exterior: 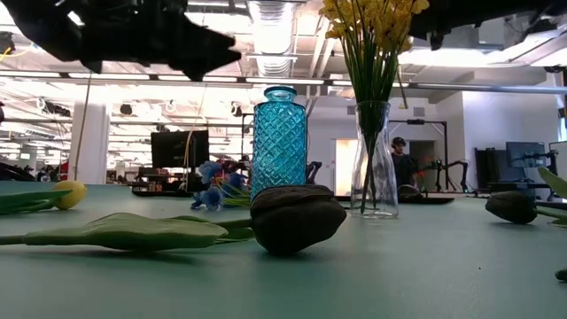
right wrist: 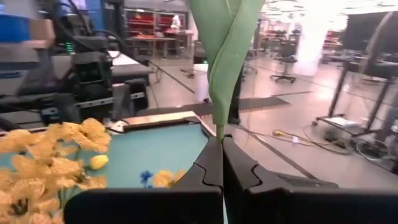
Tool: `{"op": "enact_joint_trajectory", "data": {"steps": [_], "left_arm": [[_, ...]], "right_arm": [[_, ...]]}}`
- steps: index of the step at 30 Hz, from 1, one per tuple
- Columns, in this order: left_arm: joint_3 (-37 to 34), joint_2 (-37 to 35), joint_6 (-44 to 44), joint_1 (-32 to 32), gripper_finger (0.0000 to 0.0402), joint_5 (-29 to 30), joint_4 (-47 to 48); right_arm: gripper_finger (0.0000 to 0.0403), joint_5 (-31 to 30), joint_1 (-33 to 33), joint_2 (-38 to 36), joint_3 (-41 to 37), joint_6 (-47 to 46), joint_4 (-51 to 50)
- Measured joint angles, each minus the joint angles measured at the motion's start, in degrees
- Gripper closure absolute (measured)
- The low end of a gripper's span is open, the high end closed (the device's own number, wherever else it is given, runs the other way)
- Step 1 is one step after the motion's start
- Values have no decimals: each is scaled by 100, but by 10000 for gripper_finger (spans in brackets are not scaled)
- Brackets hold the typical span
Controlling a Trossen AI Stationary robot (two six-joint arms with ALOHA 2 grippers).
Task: Sort flowers into vase by color
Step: Put the top yellow tulip into the transparent vase
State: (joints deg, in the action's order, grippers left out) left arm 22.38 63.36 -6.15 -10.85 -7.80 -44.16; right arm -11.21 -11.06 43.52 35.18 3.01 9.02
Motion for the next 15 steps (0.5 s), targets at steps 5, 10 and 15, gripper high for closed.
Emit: {"op": "enact_joint_trajectory", "data": {"steps": [5, 10, 15], "left_arm": [[269, 456, 87, -68, 155, 356, -703], [979, 979, 92, -559, 155, -27, -466], [1452, 1339, 601, -1428, 155, -909, -495]], "right_arm": [[385, 393, -105, 450, 0, 67, 607], [385, 398, -462, 787, 0, 479, 1139], [385, 1053, -1144, 914, 131, 315, 1258]]}}
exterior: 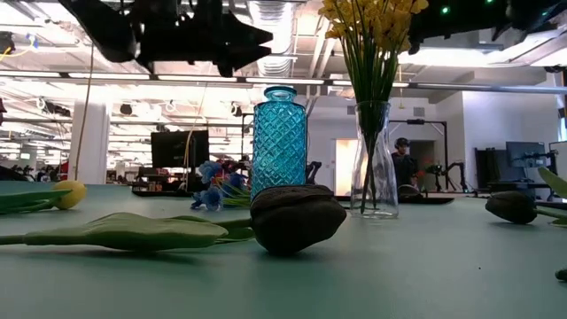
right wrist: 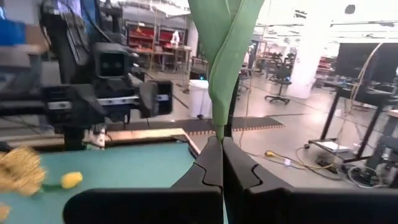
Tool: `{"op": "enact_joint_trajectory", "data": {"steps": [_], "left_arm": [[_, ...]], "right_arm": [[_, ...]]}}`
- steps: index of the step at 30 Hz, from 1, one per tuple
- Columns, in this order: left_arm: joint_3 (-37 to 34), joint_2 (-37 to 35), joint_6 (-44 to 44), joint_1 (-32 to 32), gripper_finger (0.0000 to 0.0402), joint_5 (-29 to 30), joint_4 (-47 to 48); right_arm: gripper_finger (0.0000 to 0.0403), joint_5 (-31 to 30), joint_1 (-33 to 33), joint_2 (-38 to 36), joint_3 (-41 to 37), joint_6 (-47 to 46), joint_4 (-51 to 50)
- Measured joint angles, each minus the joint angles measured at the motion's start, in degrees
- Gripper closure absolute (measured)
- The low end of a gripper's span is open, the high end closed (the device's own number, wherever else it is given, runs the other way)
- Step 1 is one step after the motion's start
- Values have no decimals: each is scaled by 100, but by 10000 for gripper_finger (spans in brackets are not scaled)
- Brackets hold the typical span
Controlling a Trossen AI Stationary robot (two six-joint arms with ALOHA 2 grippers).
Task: Sort flowers into vase by color
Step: Put the top yellow tulip into the transparent vase
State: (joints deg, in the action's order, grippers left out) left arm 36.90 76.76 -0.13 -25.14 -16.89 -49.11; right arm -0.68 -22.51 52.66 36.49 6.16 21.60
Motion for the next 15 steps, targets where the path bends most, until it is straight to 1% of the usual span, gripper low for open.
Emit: {"op": "enact_joint_trajectory", "data": {"steps": [3, 7, 9, 12, 15], "left_arm": [[29, 189, 473, -443, 155, -554, -420], [29, 648, 1013, -639, 155, -1136, -1211], [29, 904, 1147, -637, 155, -1244, -1599], [29, 1221, 1318, -637, 155, -1247, -2080], [58, 1436, 1413, -652, 155, -1079, -2316]], "right_arm": [[385, 727, -421, 132, 104, -381, 115], [385, 1515, -772, 515, 144, -797, 584], [385, 1783, -849, 788, 144, -913, 855], [385, 1912, -880, 1151, 144, -1056, 1205], [385, 2035, -869, 1421, 153, -1087, 1505]]}}
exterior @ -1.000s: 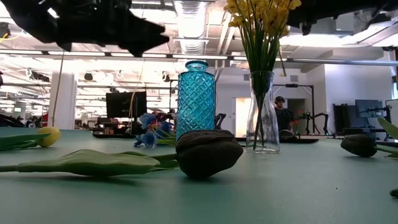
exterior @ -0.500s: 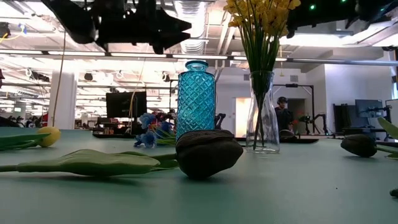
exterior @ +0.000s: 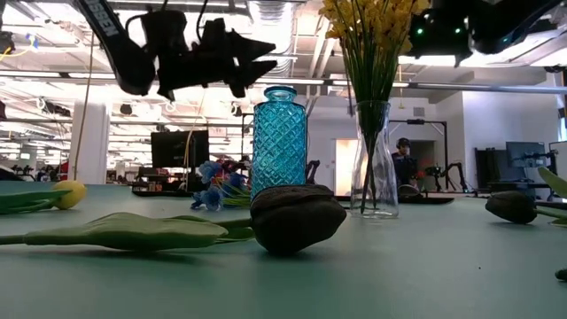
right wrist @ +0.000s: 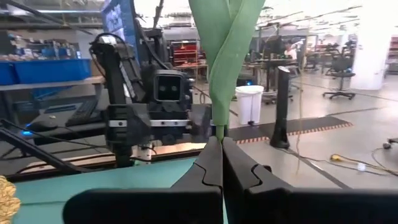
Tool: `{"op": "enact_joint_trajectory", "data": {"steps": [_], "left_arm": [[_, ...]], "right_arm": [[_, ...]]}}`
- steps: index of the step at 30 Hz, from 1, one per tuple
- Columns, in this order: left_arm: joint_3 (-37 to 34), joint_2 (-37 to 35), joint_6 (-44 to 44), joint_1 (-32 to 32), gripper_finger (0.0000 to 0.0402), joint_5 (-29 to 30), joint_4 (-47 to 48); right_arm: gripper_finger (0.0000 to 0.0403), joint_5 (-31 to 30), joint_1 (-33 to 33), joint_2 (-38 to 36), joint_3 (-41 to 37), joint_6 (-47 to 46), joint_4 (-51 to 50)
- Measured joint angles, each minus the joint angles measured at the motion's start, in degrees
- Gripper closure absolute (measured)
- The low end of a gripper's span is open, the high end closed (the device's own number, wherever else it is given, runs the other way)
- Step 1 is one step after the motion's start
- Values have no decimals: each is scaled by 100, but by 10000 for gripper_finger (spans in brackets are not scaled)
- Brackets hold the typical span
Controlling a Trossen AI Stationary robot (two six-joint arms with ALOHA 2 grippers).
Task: Sort flowers into vase by color
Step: Put the top yellow tulip into the transparent vase
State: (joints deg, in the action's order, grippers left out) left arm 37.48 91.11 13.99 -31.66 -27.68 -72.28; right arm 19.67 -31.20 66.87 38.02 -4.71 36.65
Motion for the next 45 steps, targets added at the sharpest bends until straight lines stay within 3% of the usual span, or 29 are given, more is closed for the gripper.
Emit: {"op": "enact_joint_trajectory", "data": {"steps": [11, 17, 27, 45], "left_arm": [[993, 392, -236, 173, 155, -168, 834], [1123, 391, -422, 206, 155, 113, 960], [1694, 389, -899, 598, 155, -143, 1879], [1834, 384, -778, 654, 161, 45, 2075]], "right_arm": [[385, 157, 354, 1000, 847, -43, 34], [385, 163, 439, 1043, 974, -39, 27], [385, 134, 535, 1043, 1003, 22, 21], [385, 123, 791, 1041, 1003, 70, 25]]}}
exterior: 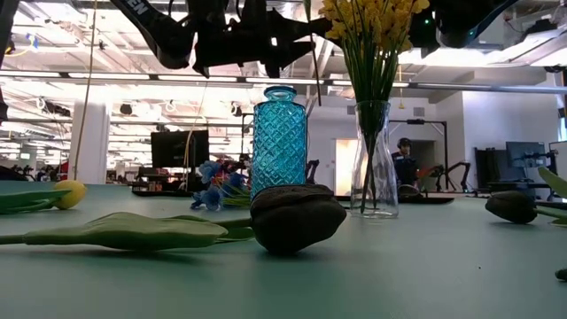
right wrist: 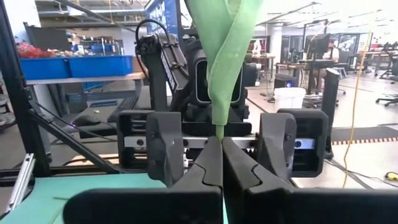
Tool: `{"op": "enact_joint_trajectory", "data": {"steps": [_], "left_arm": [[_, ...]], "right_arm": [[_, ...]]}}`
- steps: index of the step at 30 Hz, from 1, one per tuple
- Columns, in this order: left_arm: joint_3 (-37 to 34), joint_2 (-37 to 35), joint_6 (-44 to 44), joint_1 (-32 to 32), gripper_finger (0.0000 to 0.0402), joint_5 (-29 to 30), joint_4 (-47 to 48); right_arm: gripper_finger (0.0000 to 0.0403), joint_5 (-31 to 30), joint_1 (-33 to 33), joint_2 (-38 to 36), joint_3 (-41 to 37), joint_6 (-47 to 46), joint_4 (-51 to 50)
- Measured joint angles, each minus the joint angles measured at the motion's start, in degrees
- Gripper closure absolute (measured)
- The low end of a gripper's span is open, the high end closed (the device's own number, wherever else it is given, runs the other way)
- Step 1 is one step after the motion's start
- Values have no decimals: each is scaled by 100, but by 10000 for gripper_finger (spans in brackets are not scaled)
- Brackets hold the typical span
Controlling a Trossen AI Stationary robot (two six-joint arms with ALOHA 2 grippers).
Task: Sort flowers into vase by color
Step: Put the top yellow tulip into the transparent vase
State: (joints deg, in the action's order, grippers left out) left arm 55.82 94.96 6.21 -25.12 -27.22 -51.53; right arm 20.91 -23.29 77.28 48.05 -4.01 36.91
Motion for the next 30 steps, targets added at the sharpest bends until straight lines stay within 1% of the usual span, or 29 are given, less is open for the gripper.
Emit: {"op": "enact_joint_trajectory", "data": {"steps": [4, 14, 20, 30], "left_arm": [[-1, 0, 40, 0, 193, 0, 85], [-1, 0, 103, -2, 324, -214, 120], [-1, 0, 37, 2, 392, -272, 105], [-1, 0, 5, 2, 400, -264, 107]], "right_arm": [[385, 0, 2, 2, 0, -1, 0], [380, 5, 56, 0, 0, -52, -21], [374, -4, 187, 0, 0, -48, -22], [345, -15, 206, -2, 0, -146, -57]]}}
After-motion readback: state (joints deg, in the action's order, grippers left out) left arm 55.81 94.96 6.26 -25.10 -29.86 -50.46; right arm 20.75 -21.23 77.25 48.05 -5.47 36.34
